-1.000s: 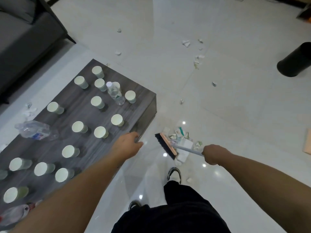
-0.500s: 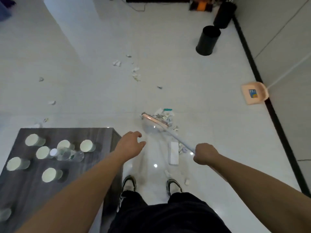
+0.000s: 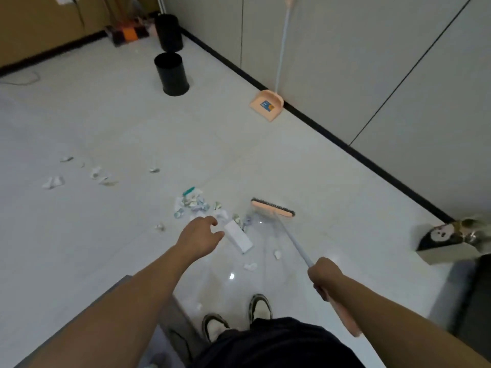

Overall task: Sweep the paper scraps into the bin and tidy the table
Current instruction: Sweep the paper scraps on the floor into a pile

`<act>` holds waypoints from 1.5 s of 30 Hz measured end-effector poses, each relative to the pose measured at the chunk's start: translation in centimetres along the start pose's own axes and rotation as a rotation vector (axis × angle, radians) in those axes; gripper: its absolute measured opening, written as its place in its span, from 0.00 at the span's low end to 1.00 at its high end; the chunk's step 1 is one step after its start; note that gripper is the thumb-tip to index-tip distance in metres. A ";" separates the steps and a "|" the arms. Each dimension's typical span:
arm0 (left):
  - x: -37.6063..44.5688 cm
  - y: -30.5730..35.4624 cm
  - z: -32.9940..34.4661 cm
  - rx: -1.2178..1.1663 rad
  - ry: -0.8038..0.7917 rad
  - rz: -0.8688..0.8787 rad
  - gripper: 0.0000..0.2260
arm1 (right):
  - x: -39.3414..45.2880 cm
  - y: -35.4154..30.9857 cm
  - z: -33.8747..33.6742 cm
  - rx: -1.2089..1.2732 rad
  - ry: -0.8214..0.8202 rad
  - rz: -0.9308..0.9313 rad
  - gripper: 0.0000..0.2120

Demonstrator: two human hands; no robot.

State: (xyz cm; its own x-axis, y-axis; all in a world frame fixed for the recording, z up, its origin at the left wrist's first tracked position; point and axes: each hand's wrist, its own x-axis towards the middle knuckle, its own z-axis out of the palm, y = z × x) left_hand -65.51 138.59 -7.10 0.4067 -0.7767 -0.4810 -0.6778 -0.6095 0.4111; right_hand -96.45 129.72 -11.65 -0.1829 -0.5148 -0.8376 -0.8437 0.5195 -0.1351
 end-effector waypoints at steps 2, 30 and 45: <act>0.5 1.1 0.4 0.032 -0.008 0.019 0.21 | -0.3 0.4 -0.4 0.180 -0.067 0.070 0.07; 11.9 -19.3 -12.5 0.013 -0.097 -0.188 0.20 | -4.7 -30.6 20.4 0.911 -0.785 0.356 0.09; 18.5 -24.5 -20.8 -0.115 0.004 -0.278 0.21 | -5.9 -45.3 18.3 0.694 -0.394 0.149 0.07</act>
State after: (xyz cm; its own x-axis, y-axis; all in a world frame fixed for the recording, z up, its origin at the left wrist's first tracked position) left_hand -28.66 135.85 -9.97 0.5694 -0.5784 -0.5842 -0.4665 -0.8125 0.3496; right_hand -47.91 121.71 -10.32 0.0321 -0.1960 -0.9801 -0.2959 0.9348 -0.1966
